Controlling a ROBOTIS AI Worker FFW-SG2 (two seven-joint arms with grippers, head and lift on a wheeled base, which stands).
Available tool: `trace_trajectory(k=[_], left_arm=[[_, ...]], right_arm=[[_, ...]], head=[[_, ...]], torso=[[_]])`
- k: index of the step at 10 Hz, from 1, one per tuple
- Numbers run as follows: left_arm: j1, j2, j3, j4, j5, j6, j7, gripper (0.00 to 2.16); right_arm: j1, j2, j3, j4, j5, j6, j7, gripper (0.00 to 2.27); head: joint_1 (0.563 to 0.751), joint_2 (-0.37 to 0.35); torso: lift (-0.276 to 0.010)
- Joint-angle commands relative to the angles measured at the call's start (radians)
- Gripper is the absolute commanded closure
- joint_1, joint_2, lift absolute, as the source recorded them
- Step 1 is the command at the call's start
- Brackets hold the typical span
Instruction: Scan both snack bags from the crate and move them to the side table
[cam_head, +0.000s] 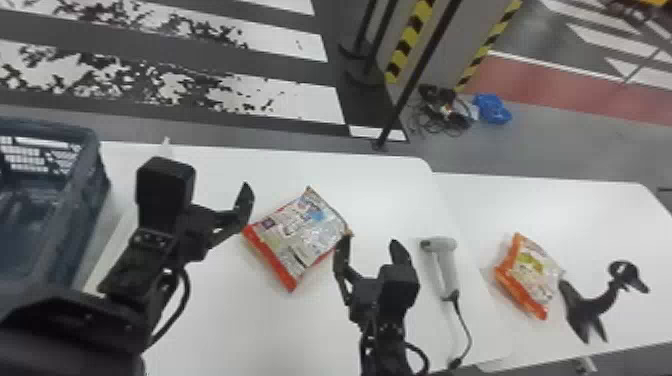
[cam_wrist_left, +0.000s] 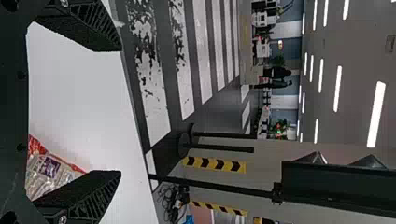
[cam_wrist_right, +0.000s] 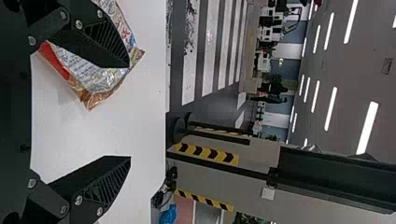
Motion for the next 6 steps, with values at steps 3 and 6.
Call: trace_trajectory(k=[3, 6], left_arm=[[0.090, 0.014, 0.158, -0.089, -0.021, -0.082, -0.047, 0.07], [0.180, 0.063, 0.276, -0.080, -0.028, -0.306, -0.145, 0.08]], right_arm=[[-0.012, -0.003, 0.003, -0.003, -0.009, 0.035, 0.043, 0.86], [-0.030, -0.003, -0.035, -0.067, -0.117, 0.216, 0.190, 1.66]], head=[[0.695, -0.247], [0.695, -0.168]], torso=[[-0.029], [-0.029]])
